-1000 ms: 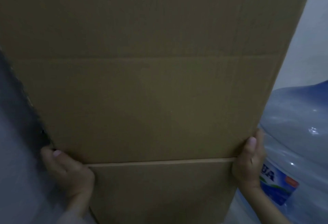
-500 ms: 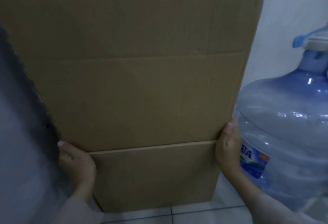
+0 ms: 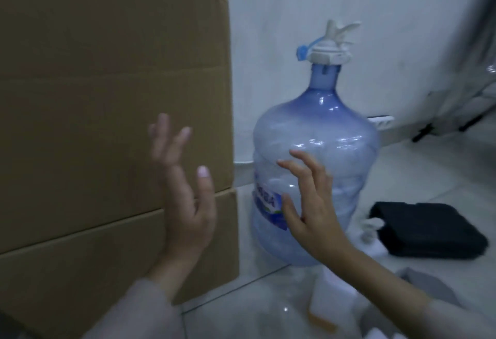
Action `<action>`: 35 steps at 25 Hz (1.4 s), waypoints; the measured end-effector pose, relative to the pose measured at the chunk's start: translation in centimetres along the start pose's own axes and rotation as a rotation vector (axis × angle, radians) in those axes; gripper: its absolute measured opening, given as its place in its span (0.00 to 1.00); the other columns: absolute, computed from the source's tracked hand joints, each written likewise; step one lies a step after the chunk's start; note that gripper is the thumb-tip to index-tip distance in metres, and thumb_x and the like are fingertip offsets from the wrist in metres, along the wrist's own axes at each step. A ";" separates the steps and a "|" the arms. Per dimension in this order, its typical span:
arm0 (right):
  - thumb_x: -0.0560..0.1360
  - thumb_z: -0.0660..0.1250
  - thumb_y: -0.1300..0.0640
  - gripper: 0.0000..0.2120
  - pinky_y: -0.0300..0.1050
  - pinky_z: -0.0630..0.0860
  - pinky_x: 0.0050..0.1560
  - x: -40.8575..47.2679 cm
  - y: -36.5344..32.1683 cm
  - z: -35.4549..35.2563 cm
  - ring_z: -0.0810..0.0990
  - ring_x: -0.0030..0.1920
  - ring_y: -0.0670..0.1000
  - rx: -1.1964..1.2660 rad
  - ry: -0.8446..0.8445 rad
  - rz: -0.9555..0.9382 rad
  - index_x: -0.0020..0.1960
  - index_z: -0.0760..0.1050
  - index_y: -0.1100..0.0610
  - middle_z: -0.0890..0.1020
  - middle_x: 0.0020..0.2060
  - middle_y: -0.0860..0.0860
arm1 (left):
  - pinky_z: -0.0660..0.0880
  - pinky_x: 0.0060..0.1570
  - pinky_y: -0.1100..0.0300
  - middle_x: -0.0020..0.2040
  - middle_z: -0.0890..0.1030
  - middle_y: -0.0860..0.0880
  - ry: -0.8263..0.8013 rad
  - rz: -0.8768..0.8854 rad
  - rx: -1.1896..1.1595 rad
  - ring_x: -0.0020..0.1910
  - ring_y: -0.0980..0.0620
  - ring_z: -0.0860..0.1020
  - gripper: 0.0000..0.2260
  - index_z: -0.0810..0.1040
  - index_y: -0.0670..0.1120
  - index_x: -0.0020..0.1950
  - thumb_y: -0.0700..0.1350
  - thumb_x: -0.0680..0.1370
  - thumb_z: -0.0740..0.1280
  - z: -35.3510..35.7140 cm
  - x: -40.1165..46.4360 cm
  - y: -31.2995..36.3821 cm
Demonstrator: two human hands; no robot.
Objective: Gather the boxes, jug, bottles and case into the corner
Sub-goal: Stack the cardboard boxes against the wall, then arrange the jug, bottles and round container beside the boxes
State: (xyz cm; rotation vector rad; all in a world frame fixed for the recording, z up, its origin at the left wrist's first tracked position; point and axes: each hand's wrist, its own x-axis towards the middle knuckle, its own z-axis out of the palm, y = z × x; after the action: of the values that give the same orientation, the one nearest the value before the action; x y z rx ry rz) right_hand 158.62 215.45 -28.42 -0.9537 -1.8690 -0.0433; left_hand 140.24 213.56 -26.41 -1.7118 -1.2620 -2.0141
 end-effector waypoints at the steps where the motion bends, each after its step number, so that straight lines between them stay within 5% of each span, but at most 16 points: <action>1: 0.74 0.58 0.57 0.20 0.41 0.56 0.70 -0.2 0.8 -1.3 0.62 0.69 0.49 -0.025 0.055 -0.016 0.65 0.64 0.52 0.64 0.67 0.52 | 0.52 0.74 0.51 0.74 0.57 0.42 -0.060 0.036 -0.049 0.75 0.43 0.53 0.20 0.60 0.43 0.70 0.42 0.77 0.56 2.1 0.0 1.0; 4: 0.70 0.60 0.56 0.27 0.43 0.52 0.70 -0.7 5.1 -4.4 0.56 0.72 0.46 -0.069 0.233 0.185 0.68 0.60 0.50 0.60 0.71 0.54 | 0.42 0.73 0.64 0.76 0.48 0.52 -0.350 -0.065 -0.062 0.76 0.51 0.44 0.25 0.54 0.53 0.72 0.51 0.76 0.57 9.4 -1.9 2.4; 8: 0.72 0.65 0.52 0.35 0.53 0.52 0.74 -0.5 11.0 -5.6 0.51 0.74 0.47 0.169 0.209 0.598 0.74 0.51 0.49 0.54 0.74 0.54 | 0.44 0.73 0.52 0.71 0.32 0.61 -0.539 -0.346 -0.038 0.72 0.58 0.33 0.36 0.39 0.67 0.70 0.66 0.69 0.56 14.4 -5.4 1.7; 11: 0.67 0.65 0.33 0.45 0.61 0.63 0.71 -0.8 12.6 -4.7 0.59 0.74 0.53 0.600 -0.031 0.774 0.73 0.40 0.39 0.52 0.76 0.50 | 0.46 0.73 0.54 0.71 0.28 0.60 -0.521 -0.363 -0.076 0.73 0.57 0.32 0.39 0.38 0.66 0.71 0.63 0.70 0.63 15.3 -7.2 1.2; 14: 0.58 0.62 0.23 0.46 0.67 0.60 0.70 0.0 12.5 -3.5 0.52 0.76 0.54 0.575 -0.148 0.806 0.63 0.33 0.23 0.42 0.76 0.45 | 0.46 0.74 0.55 0.74 0.31 0.56 -0.472 -0.408 -0.087 0.74 0.57 0.34 0.41 0.38 0.66 0.72 0.52 0.74 0.68 15.3 -7.0 0.5; 16: 0.64 0.63 0.28 0.46 0.66 0.51 0.73 1.0 12.0 -1.9 0.41 0.77 0.54 0.466 -0.208 0.784 0.59 0.26 0.24 0.34 0.75 0.44 | 0.45 0.73 0.58 0.76 0.36 0.51 -0.438 -0.479 -0.107 0.75 0.57 0.37 0.39 0.39 0.65 0.70 0.48 0.75 0.67 15.3 -6.1 -0.5; 20: 0.75 0.64 0.47 0.49 0.54 0.37 0.73 1.8 10.4 2.1 0.28 0.73 0.56 0.337 -0.188 0.756 0.70 0.23 0.49 0.28 0.73 0.51 | 0.44 0.74 0.57 0.78 0.41 0.49 -0.423 -0.547 -0.163 0.76 0.55 0.40 0.36 0.40 0.65 0.67 0.42 0.77 0.64 14.4 -4.8 -3.2; 25: 0.77 0.63 0.55 0.46 0.47 0.37 0.71 2.0 9.6 3.7 0.27 0.73 0.57 0.378 -0.253 0.700 0.71 0.25 0.53 0.28 0.73 0.50 | 0.44 0.76 0.52 0.78 0.43 0.48 -0.389 -0.587 -0.134 0.77 0.50 0.43 0.35 0.40 0.54 0.73 0.38 0.78 0.61 14.6 -4.7 -4.8; 29: 0.76 0.63 0.59 0.46 0.28 0.36 0.58 2.6 9.2 5.8 0.27 0.72 0.58 0.374 -0.312 0.628 0.72 0.26 0.54 0.28 0.73 0.54 | 0.41 0.66 0.70 0.77 0.38 0.46 -0.519 -0.672 -0.003 0.76 0.51 0.40 0.33 0.41 0.45 0.75 0.42 0.79 0.60 15.0 -5.1 -3.8; 32: 0.74 0.64 0.64 0.48 0.15 0.30 0.44 3.2 9.7 7.0 0.29 0.72 0.58 0.338 -0.346 0.615 0.72 0.26 0.58 0.29 0.72 0.60 | 0.43 0.64 0.72 0.77 0.37 0.48 -0.645 -0.633 -0.013 0.76 0.53 0.40 0.28 0.46 0.45 0.76 0.41 0.80 0.57 14.3 -5.3 -4.0; 35: 0.71 0.65 0.68 0.50 0.21 0.26 0.55 3.2 10.5 6.4 0.28 0.72 0.62 0.277 -0.382 0.598 0.72 0.26 0.59 0.29 0.72 0.58 | 0.44 0.60 0.75 0.77 0.38 0.48 -0.765 -0.603 -0.030 0.74 0.57 0.41 0.28 0.47 0.46 0.76 0.40 0.80 0.57 13.3 -5.3 -4.7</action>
State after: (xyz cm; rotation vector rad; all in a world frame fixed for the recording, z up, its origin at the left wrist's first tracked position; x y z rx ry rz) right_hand 159.71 227.29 -32.96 -1.3474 -1.7829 0.7838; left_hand 148.15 223.99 -33.81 -2.4608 -2.2072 -1.6380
